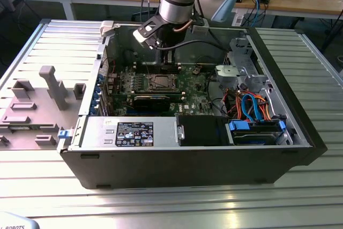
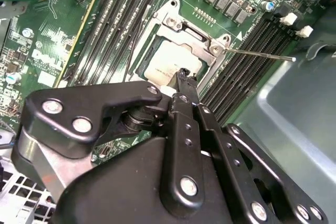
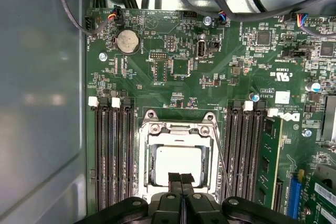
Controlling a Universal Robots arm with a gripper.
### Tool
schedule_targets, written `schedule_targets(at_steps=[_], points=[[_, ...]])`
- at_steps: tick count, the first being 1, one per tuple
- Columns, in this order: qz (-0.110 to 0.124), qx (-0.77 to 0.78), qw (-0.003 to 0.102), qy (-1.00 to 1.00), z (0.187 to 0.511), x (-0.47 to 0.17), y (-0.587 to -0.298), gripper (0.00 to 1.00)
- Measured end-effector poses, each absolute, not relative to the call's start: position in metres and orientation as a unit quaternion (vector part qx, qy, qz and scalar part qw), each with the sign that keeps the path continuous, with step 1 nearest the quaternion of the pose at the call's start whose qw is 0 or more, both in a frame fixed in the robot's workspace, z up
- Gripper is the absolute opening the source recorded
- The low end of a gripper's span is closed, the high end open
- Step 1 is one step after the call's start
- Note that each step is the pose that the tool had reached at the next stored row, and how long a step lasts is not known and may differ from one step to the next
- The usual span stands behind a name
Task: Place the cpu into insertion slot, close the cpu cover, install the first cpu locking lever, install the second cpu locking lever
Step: 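Close the cpu cover, then install the first cpu locking lever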
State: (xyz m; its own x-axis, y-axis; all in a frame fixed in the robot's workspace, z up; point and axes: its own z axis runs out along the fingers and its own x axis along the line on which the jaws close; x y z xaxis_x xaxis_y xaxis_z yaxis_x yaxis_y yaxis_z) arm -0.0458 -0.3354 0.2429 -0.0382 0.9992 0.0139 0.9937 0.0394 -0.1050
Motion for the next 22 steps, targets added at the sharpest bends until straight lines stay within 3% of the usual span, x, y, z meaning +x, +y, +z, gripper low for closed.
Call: schedule_targets(at_steps=[22], points=[[0.034,-0.676,0.041,-0.735,0.2437,-0.0458,-0.3355,0.11]])
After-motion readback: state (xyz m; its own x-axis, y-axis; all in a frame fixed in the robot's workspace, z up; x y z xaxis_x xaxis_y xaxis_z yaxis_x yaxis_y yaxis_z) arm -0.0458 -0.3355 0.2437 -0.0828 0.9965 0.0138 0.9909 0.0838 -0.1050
